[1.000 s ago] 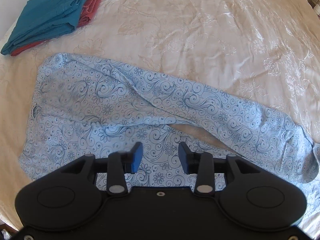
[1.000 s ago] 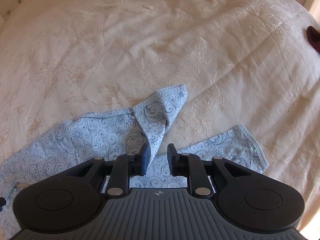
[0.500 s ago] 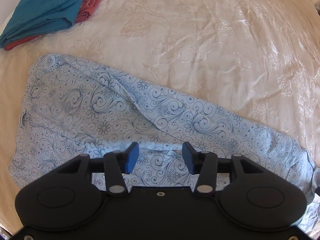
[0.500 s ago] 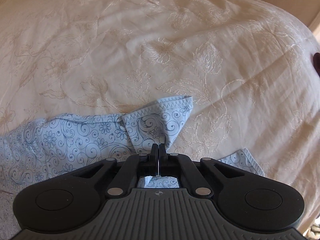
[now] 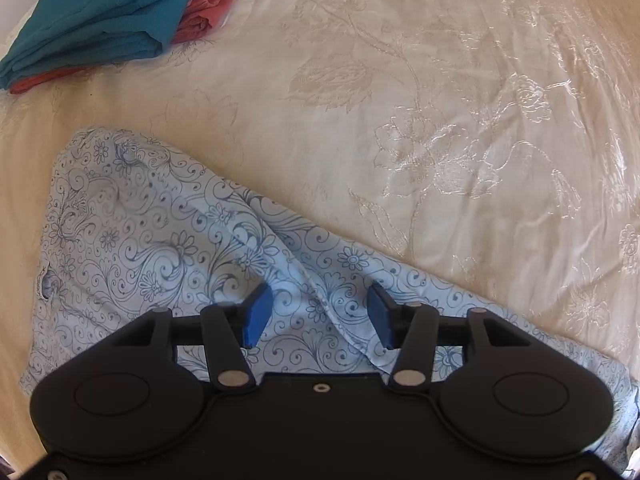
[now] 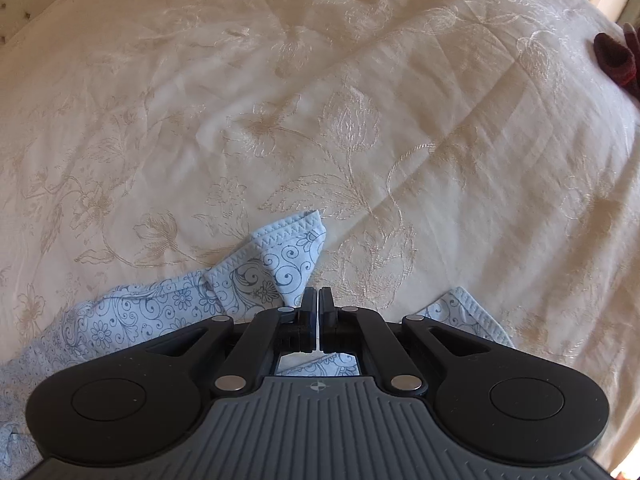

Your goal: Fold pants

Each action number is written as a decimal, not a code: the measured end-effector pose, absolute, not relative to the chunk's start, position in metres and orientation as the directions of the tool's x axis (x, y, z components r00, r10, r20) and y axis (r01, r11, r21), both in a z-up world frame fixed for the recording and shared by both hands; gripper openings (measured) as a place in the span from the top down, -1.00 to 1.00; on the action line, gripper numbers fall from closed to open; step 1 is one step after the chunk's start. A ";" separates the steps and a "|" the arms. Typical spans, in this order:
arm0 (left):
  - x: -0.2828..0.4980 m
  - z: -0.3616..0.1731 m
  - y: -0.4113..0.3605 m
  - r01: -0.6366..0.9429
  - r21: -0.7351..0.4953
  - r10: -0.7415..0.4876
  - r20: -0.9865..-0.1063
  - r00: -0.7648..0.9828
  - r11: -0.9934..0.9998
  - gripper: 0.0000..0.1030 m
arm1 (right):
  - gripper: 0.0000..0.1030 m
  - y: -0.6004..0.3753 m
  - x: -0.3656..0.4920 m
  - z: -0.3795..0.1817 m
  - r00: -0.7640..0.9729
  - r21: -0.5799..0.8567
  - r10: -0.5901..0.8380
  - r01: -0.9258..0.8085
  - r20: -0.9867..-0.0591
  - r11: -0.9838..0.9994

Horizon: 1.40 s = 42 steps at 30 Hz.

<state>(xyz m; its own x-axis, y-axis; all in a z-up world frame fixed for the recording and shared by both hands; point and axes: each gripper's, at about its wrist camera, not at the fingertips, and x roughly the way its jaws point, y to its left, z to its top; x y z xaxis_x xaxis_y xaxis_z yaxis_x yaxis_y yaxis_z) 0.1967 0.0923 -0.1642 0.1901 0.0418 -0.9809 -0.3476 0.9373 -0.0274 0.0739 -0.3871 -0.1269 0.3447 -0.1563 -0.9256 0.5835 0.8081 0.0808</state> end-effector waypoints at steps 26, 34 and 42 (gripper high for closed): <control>0.196 -0.139 0.092 -0.305 -0.130 -0.045 -0.961 0.272 0.944 0.92 | 0.95 -0.327 0.092 -0.153 0.342 -0.159 -0.254 0.282 -0.905 0.946; 0.182 -0.116 0.085 -0.316 -0.121 -0.019 -0.952 0.307 0.941 0.93 | 0.95 -0.369 0.074 -0.127 0.375 -0.034 -0.231 0.465 -0.898 0.885; 0.154 -0.072 0.083 -0.292 -0.127 -0.006 -0.924 0.383 0.948 0.93 | 0.95 -0.386 0.069 -0.091 0.451 0.074 -0.200 0.520 -0.870 0.851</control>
<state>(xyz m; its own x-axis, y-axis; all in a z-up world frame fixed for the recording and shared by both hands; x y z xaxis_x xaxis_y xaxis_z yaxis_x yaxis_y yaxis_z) 0.1539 0.0834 -0.0722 0.3828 -0.0061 -0.9238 -0.2917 0.9480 -0.1271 0.0690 -0.3862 -0.0909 0.4507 -0.2005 -0.8699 0.5203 0.8508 0.0735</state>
